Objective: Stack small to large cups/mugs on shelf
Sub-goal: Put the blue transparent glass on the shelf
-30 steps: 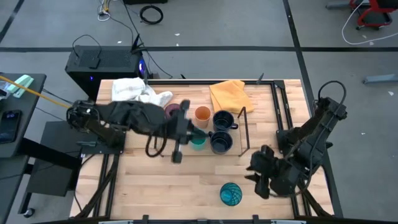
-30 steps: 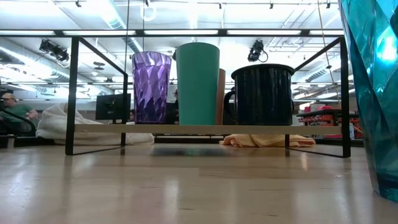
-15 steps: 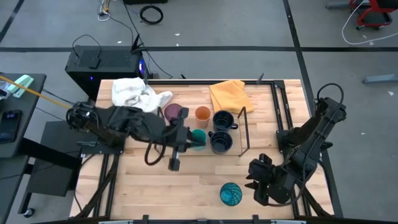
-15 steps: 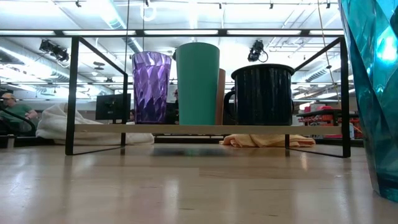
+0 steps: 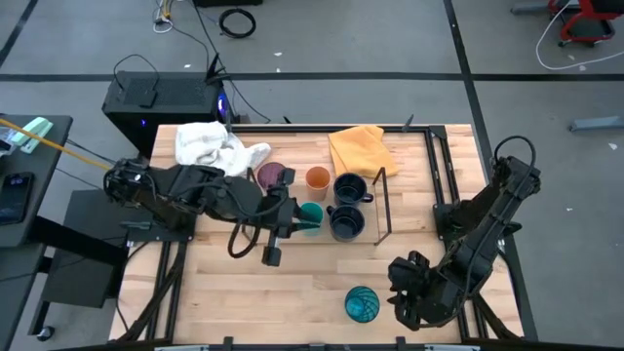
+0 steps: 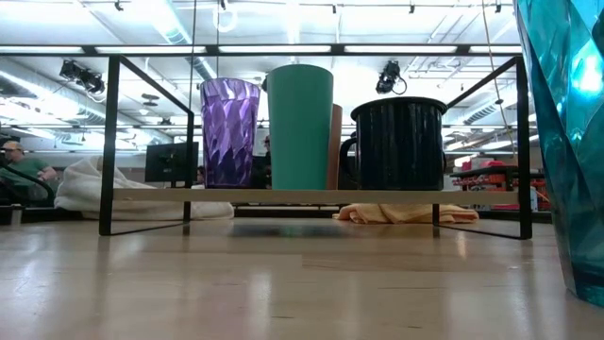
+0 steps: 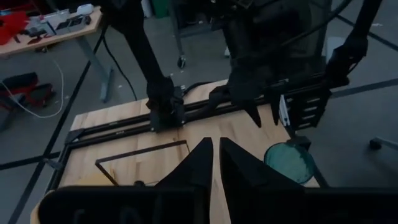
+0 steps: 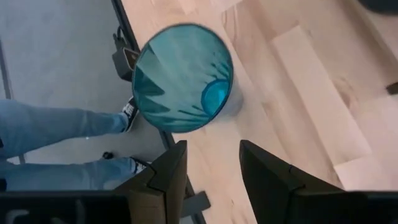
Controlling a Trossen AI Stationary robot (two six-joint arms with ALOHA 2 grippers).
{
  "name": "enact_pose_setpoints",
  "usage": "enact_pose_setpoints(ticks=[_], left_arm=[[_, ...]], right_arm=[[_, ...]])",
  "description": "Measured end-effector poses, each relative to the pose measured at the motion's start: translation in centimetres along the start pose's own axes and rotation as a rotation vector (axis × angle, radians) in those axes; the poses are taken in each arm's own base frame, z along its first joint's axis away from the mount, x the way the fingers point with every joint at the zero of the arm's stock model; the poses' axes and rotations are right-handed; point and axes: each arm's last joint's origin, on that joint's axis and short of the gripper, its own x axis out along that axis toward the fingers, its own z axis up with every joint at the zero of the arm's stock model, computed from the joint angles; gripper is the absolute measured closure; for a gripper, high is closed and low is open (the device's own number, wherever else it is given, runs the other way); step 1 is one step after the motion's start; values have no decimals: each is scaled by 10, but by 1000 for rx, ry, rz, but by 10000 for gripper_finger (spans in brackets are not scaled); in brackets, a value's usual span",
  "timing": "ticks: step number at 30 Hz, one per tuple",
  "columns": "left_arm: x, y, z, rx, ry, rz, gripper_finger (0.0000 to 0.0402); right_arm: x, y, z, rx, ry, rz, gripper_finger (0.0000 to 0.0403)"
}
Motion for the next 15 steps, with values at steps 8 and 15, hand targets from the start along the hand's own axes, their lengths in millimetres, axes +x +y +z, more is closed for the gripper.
enact_pose_setpoints(ticks=[8,15], left_arm=[[24,-18,-8,12,42,-134,360],[70,-36,-21,25,72,-241,354]], right_arm=[[9,5,-17,-20,80,-21,250],[1,1,-25,26,80,-61,250]])
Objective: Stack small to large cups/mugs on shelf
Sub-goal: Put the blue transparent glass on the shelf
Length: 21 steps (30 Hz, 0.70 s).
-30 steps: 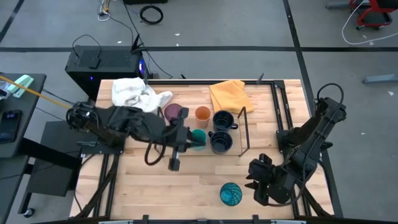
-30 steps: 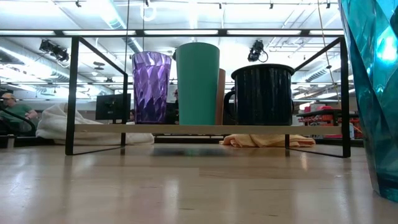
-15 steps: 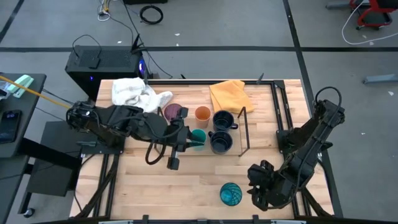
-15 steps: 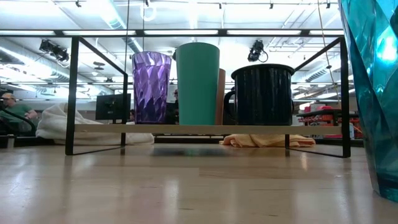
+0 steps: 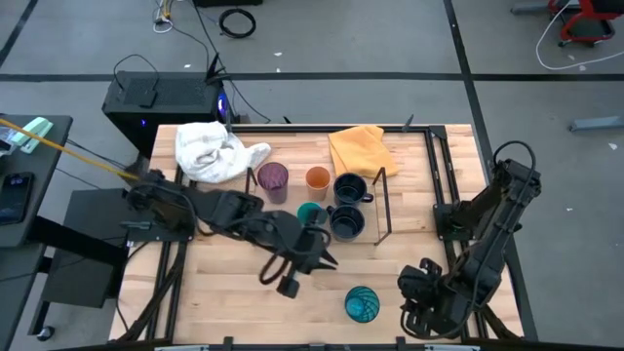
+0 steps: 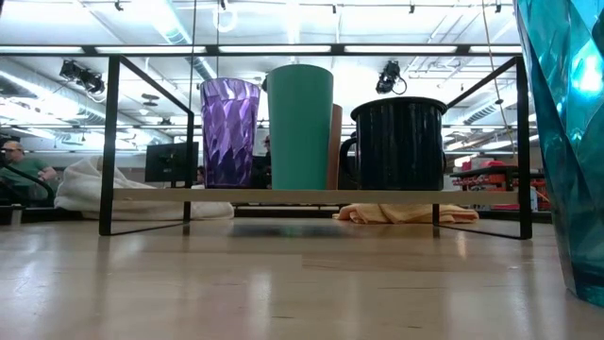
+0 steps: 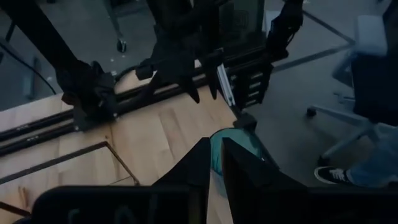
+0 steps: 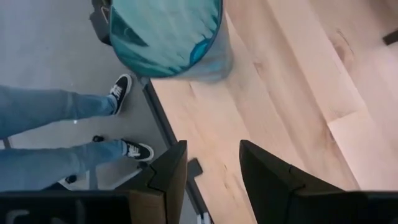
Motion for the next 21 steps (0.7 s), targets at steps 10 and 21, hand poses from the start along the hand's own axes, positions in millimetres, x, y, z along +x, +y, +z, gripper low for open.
enact_pose_setpoints(ticks=[10,21], left_arm=[[43,-4,-19,29,81,-99,351],[78,-10,-33,377,52,-274,316]], right_arm=[[4,-3,2,-7,-14,-38,250],[4,-5,2,-6,-11,-59,250]])
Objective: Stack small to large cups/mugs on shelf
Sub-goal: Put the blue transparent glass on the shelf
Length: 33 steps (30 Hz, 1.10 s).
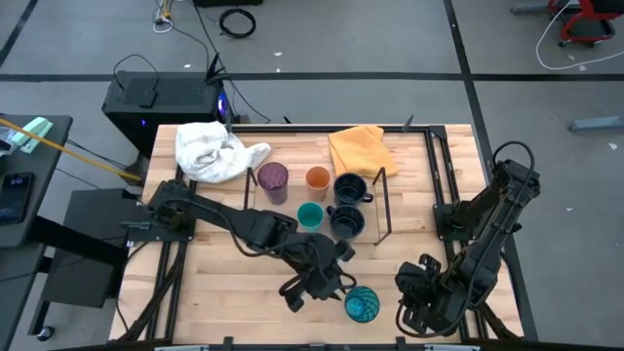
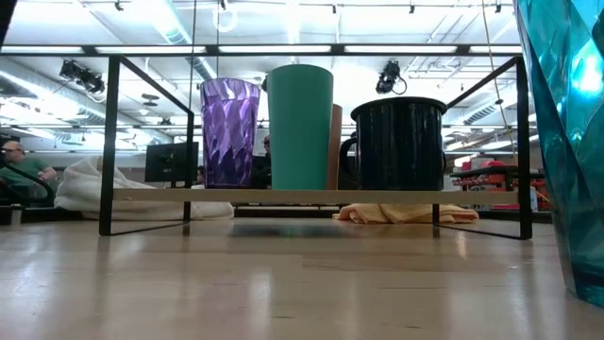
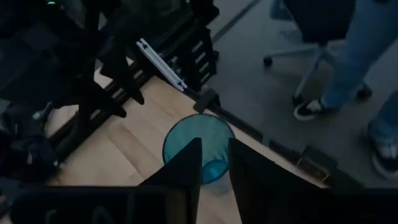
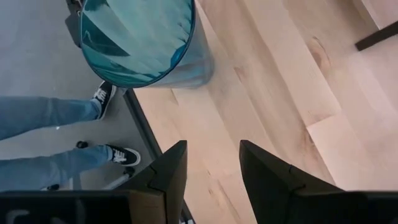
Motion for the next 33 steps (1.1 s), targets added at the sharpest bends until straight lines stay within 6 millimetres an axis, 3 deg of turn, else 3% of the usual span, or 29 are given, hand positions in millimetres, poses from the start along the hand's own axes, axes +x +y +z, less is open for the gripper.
enact_pose_setpoints(ticks=[4,9,14,21,27,33], left_arm=[[4,11,-9,47,19,15,290],[22,21,-27,-27,71,5,240],[40,13,-43,-42,155,-93,200],[43,-4,-40,133,199,-131,197],[43,-1,-40,136,189,-111,208],[42,2,-40,139,179,-101,208]], right_arm=[[0,0,1,23,-1,1,250],[0,1,1,58,-2,6,250],[0,0,1,83,-2,4,250],[0,-1,1,148,1,-5,250],[0,-6,-1,194,26,-61,250],[-9,-13,-16,230,47,-118,250]])
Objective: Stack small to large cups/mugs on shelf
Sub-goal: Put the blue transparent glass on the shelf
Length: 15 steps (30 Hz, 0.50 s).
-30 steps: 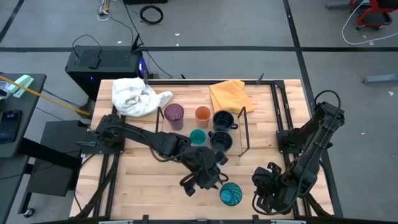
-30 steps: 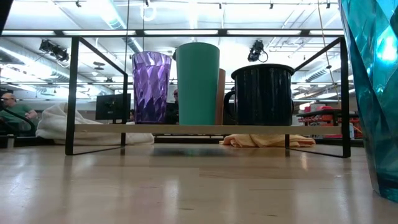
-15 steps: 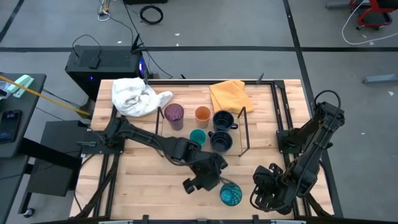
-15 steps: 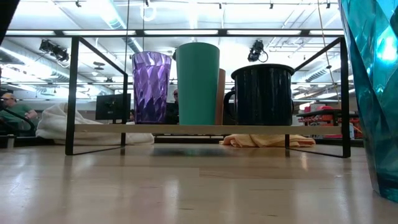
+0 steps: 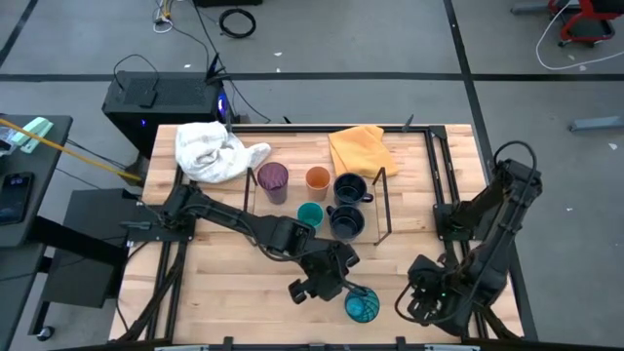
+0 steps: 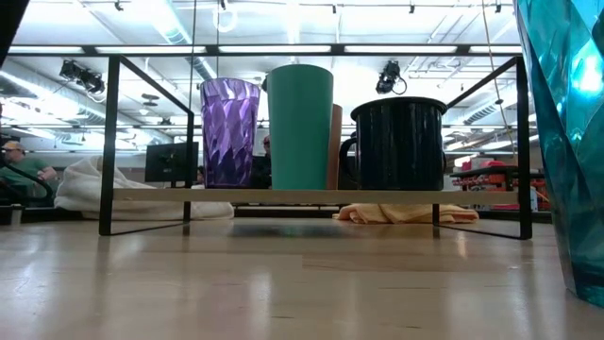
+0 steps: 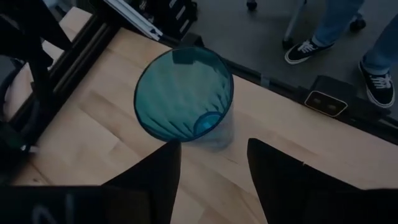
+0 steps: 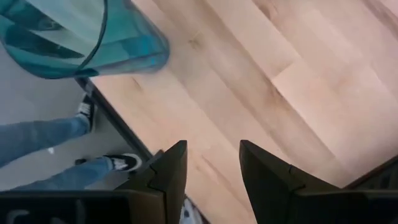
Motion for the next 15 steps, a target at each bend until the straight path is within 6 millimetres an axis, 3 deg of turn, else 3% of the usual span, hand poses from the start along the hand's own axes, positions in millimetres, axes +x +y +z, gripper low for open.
enact_pose_setpoints(ticks=[7,15], left_arm=[[0,2,3,78,-28,24,211],[33,-10,-18,7,112,-97,212]], right_arm=[[-10,-7,-6,81,-47,24,250],[-12,-9,-3,86,-57,24,250]])
